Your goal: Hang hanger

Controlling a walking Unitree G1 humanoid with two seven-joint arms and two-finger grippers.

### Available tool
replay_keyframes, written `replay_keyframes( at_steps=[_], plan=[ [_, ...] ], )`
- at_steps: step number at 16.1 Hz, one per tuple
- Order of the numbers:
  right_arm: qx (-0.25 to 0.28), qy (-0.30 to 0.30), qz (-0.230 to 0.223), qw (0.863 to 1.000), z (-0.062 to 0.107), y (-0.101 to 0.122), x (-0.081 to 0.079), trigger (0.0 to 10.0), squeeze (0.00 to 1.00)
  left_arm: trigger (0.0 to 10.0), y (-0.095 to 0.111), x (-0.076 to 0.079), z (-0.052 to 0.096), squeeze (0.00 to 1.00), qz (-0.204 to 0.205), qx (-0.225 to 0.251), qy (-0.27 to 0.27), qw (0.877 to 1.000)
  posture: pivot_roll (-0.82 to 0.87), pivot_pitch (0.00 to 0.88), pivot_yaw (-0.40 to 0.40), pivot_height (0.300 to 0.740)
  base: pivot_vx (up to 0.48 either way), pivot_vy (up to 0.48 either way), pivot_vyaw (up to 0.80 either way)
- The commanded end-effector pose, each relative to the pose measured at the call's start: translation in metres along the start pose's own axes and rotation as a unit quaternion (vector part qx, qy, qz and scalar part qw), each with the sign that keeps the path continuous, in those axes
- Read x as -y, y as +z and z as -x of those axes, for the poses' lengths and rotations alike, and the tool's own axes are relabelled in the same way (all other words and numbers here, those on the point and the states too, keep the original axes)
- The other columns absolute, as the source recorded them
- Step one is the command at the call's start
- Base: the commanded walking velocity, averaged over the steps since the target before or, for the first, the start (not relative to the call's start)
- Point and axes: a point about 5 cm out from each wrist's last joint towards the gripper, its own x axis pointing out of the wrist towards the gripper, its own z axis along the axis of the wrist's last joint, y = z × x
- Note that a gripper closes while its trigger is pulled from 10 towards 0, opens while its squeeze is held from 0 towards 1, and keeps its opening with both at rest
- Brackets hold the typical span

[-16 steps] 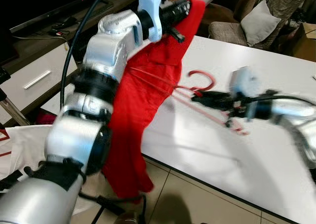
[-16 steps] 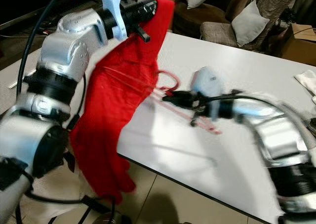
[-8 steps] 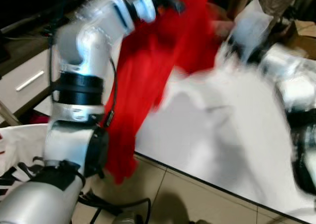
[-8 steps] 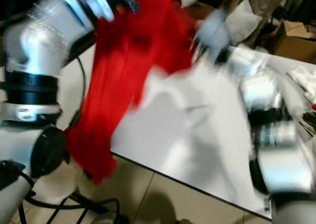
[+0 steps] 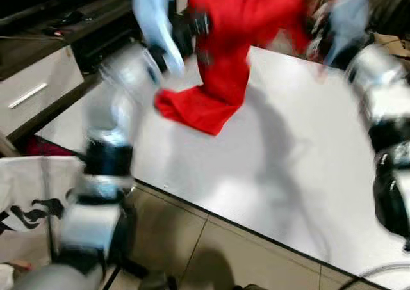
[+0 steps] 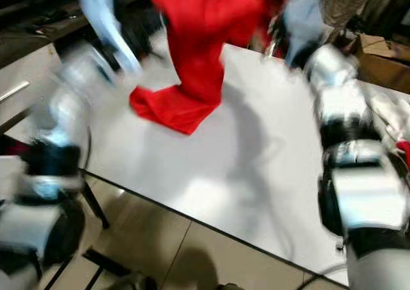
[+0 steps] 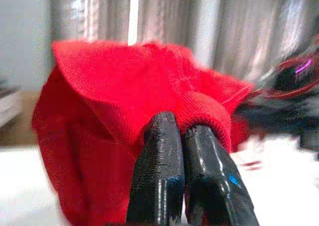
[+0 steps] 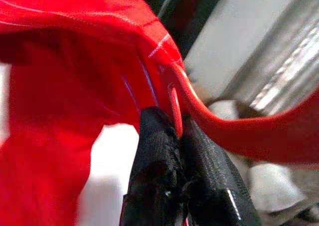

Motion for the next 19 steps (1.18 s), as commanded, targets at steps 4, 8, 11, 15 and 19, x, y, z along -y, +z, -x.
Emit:
replay_keyframes(
  at_steps=[4,8,11,15,19],
  plan=[
    [-0.107,0.099,0.047,0.988,0.052,-0.075,-0.022,10.0,0.0,10.0,-0.089,0.007,0.011,0.0,-0.077,-0.143,0.045,0.986,-0.06,0.0,0.0,0.74,0.0,0.0,0.0],
    [-0.121,0.175,0.085,0.973,0.088,-0.084,-0.018,10.0,0.0,10.0,-0.11,0.002,0.012,0.0,-0.108,-0.182,0.067,0.975,-0.07,0.0,0.034,0.74,0.0,0.0,0.0],
    [-0.128,0.261,0.092,0.952,0.108,-0.076,-0.018,10.0,0.0,10.0,-0.094,-0.018,-0.003,0.0,-0.08,-0.152,0.148,0.974,-0.07,0.0,0.036,0.74,0.0,0.0,0.0],
    [-0.166,0.344,0.097,0.919,0.138,-0.062,-0.008,10.0,0.0,10.0,-0.061,-0.037,-0.019,0.0,-0.041,-0.112,0.208,0.971,-0.08,0.0,0.043,0.74,0.0,0.0,0.0],
    [-0.143,0.336,0.077,0.928,0.151,-0.035,0.01,10.0,0.0,10.0,-0.083,-0.034,-0.012,0.0,-0.08,-0.16,0.186,0.966,-0.09,0.0,0.045,0.74,0.0,0.0,0.0]
  ],
)
